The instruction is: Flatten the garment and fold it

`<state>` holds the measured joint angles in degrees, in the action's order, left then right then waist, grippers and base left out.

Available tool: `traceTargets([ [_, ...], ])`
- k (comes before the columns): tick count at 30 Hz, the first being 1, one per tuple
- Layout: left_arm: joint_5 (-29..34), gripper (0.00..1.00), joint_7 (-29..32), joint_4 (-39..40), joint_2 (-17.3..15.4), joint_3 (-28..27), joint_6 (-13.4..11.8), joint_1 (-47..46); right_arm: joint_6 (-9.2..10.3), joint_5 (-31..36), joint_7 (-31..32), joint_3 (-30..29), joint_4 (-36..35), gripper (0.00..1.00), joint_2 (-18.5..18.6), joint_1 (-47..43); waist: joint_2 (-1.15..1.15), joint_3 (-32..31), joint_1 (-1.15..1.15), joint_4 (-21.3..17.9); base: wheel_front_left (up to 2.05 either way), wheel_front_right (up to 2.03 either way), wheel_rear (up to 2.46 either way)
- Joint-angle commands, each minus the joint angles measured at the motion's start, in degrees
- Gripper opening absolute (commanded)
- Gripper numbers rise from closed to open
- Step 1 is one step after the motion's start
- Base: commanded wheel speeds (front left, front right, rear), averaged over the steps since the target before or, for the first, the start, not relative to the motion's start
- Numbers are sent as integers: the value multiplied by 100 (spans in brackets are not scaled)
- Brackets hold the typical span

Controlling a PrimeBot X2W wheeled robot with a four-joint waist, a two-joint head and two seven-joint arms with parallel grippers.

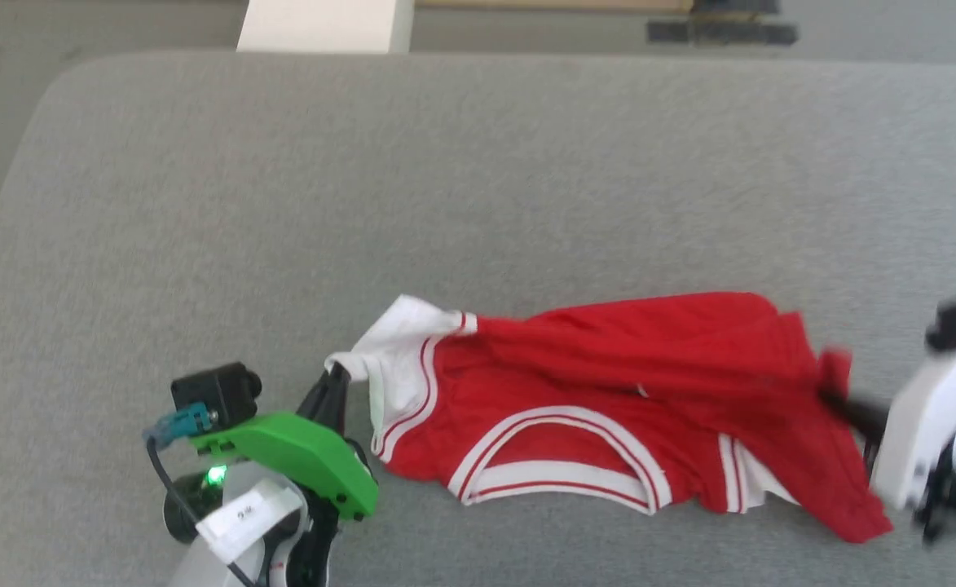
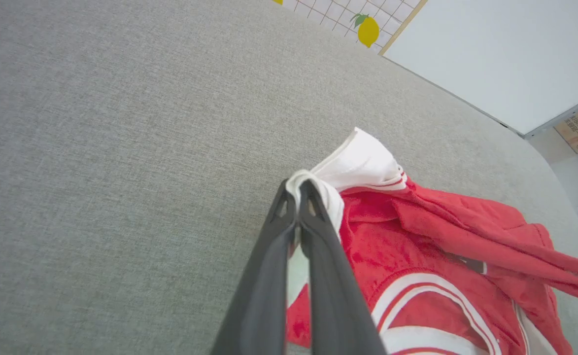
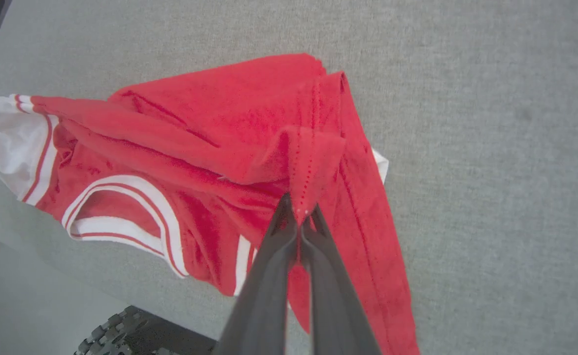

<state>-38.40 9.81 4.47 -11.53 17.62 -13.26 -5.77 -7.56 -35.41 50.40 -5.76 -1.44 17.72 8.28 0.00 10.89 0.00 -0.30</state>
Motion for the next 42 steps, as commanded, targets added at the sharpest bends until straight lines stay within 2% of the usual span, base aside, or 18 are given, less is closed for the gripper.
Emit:
traceTargets([
  [1, -51, 0, -23, 13, -2, -12, -45, 88, 8, -43, 27, -92, -125, 0, -151, -230, 0, -328, 0, -265, 0, 0, 0],
  [6, -162, 0, -76, 2, 27, -57, -36, 239, 8, -104, 97, -389, -414, 0, -630, -944, 0, -425, 0, -263, 0, 0, 0],
  [11, -307, 0, -134, 22, -25, -217, 71, 139, 8, -147, -54, -543, -680, 0, -830, -823, 0, -498, 0, -289, 0, 0, 0],
  [17, -245, 0, 69, 40, -315, -284, 320, -753, 8, -174, 199, -551, -907, 0, -406, -1, 0, -638, 0, -237, 0, 0, 0],
  [22, -115, 0, 425, 21, -529, -243, 503, -1952, 8, -319, 617, -603, -957, 0, 131, 1070, 0, -726, 0, -229, 0, 0, 0],
  [29, 133, 0, 724, -398, -743, -205, 723, -3572, 8, -377, 1121, -607, -785, 0, 628, 2386, 0, -774, 0, -245, 0, 0, 0],
  [36, 337, 0, 799, -804, -852, -188, 873, -4759, 8, -402, 1397, -521, -555, 0, 803, 3233, 0, -793, 0, -272, 0, 0, 0],
  [42, 484, 0, 967, -1252, -995, -190, 903, -5538, 8, -387, 1600, -441, -454, 0, 776, 3705, 0, -519, 0, -321, 0, 0, 0],
])
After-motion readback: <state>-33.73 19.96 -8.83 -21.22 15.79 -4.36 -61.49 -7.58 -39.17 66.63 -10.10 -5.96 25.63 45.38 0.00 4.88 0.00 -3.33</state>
